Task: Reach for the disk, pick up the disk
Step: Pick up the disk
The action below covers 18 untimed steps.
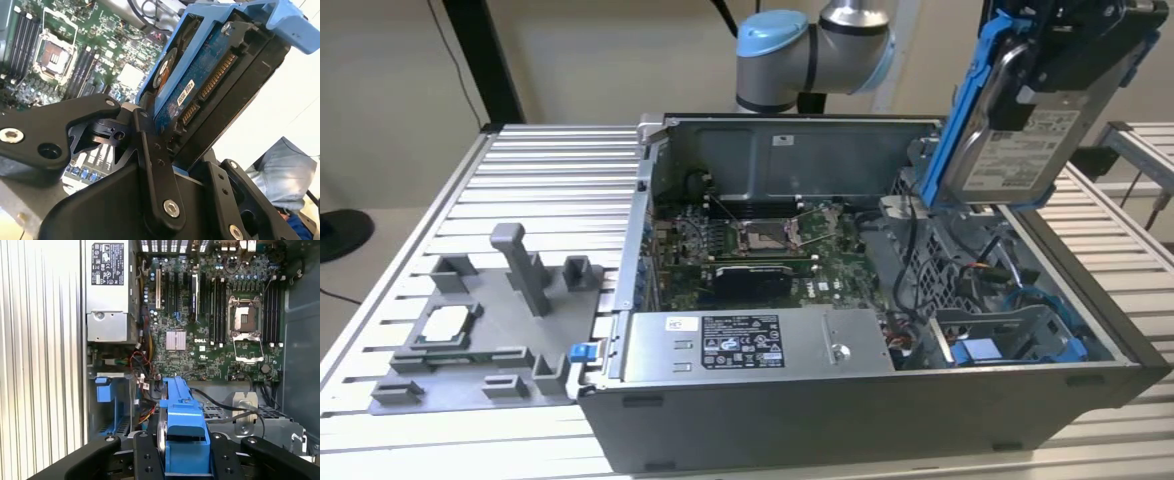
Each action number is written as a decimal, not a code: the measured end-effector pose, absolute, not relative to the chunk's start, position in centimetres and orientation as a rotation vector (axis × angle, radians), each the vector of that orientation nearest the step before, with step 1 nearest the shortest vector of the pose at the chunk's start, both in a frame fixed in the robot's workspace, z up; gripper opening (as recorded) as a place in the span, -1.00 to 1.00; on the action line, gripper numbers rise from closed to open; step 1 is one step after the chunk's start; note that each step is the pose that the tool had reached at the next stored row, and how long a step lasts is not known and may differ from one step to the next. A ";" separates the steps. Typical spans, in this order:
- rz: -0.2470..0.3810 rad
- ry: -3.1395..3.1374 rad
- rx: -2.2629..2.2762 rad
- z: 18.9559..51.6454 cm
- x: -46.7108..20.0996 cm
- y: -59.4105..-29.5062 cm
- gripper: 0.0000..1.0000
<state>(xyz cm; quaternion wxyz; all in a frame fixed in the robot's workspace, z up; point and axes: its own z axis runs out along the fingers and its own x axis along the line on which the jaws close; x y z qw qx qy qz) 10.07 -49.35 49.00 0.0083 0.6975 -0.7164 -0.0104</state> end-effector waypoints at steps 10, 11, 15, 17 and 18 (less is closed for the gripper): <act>-0.038 -2.237 2.177 49.0 10.3 -51.7 -1.00; -0.038 -2.237 2.177 49.0 10.3 -51.9 -1.00; -0.039 -2.236 2.176 49.0 10.4 -52.9 -1.00; -0.040 -2.236 2.176 49.0 10.4 -53.3 -1.00; -0.040 -2.236 2.176 49.0 10.4 -53.6 -1.00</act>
